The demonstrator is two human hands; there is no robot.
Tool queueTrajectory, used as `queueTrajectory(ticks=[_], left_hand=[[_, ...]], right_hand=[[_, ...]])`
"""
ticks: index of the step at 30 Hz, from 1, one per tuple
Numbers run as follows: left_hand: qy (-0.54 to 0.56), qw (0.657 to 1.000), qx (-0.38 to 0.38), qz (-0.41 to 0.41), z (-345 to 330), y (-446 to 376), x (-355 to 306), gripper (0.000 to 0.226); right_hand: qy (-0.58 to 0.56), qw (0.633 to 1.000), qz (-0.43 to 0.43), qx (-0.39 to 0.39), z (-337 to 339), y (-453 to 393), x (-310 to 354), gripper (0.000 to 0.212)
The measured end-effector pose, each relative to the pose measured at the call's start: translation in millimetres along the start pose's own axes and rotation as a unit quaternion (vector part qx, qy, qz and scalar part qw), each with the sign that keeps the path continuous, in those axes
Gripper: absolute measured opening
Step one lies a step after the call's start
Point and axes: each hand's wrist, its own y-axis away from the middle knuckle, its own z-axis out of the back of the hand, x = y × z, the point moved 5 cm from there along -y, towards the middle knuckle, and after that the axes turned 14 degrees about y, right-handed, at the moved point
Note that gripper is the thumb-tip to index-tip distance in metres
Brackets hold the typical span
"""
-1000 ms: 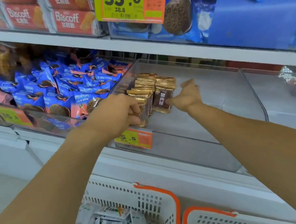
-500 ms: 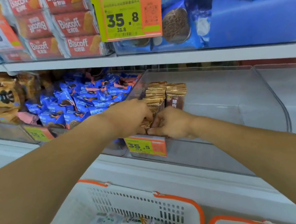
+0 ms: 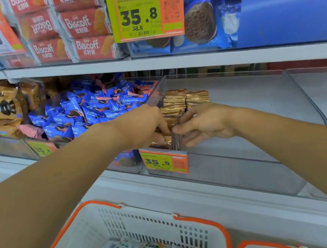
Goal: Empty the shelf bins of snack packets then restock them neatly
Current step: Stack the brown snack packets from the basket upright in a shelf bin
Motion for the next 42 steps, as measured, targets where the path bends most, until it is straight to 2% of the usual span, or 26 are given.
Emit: queueTrajectory(ticks=[3,7,9,11,13,15,16,18,21,23,25,28,29,30,32,34,37,39,42], left_hand=[[-0.018,0.999,-0.030,0.025,-0.4,0.6,-2.7,0.019],[-0.010,0.998,-0.044,0.052,-2.2,7.8,-4.2,0.027],[0.006,0.996,-0.067,0.056,-1.6,15.9,-7.8,0.035],[0.014,0.989,-0.136,0.051,-1.4,29.3,-15.1,0.036],[0.041,0.968,-0.246,0.024,-5.7,48.7,-33.3,0.025],[0.098,0.942,-0.320,-0.019,-19.9,68.1,-63.4,0.011],[0.130,0.939,-0.316,-0.029,-33.0,74.0,-81.0,0.009],[0.174,0.958,-0.225,-0.041,-74.8,76.3,-120.5,0.006],[0.168,0.985,0.018,-0.040,-164.1,71.2,-181.5,0.015],[0.161,0.974,0.156,-0.011,-229.8,71.7,-211.1,0.022],[0.187,0.957,0.220,0.019,-289.1,75.8,-231.7,0.025],[0.212,0.949,0.224,0.063,-364.8,84.5,-249.1,0.024],[0.215,0.947,0.228,0.079,-388.9,88.6,-251.5,0.025],[0.215,0.943,0.237,0.094,-413.7,92.2,-252.6,0.036],[0.195,0.936,0.271,0.115,-459.1,103.1,-252.9,0.071],[0.204,0.926,0.290,0.132,-493.1,111.8,-251.6,0.088],[0.261,0.914,0.262,0.166,-523.5,111.6,-241.1,0.093],[0.225,0.932,0.235,0.160,-532.2,108.1,-234.6,0.093],[0.240,0.931,0.212,0.173,-536.1,101.4,-230.4,0.103]], right_hand=[[-0.014,0.999,0.021,-0.044,-7.4,-7.7,1.2,0.056],[-0.025,0.997,0.049,-0.051,-18.1,-12.2,-3.3,0.046],[0.020,0.995,0.058,-0.073,-8.2,-1.8,-3.2,0.042],[0.100,0.977,0.103,-0.160,9.7,23.7,0.0,0.027],[0.117,0.947,0.183,-0.235,24.3,70.4,-1.4,0.011],[0.134,0.928,0.236,-0.255,28.3,126.7,-15.8,0.018],[0.138,0.928,0.241,-0.250,27.4,153.1,-29.9,0.018],[0.138,0.933,0.225,-0.243,23.9,193.0,-71.7,0.015],[0.152,0.947,0.149,-0.238,17.9,223.2,-163.9,0.012],[0.206,0.960,0.057,-0.182,7.3,231.3,-240.7,0.009],[0.284,0.954,-0.051,-0.086,-11.4,242.0,-316.7,0.011],[0.308,0.935,-0.177,0.028,-40.9,270.3,-412.3,0.012],[0.310,0.927,-0.205,0.052,-48.7,279.9,-437.5,0.028],[0.309,0.919,-0.234,0.075,-54.2,292.0,-458.9,0.051],[0.273,0.922,-0.268,0.063,-62.6,311.3,-495.1,0.083],[0.233,0.934,-0.270,0.027,-67.1,321.3,-517.4,0.097],[0.183,0.931,-0.314,-0.009,-70.9,323.6,-552.0,0.114],[0.151,0.927,-0.344,-0.002,-81.6,322.4,-571.7,0.121],[0.148,0.917,-0.370,0.013,-105.5,318.6,-580.8,0.116]])
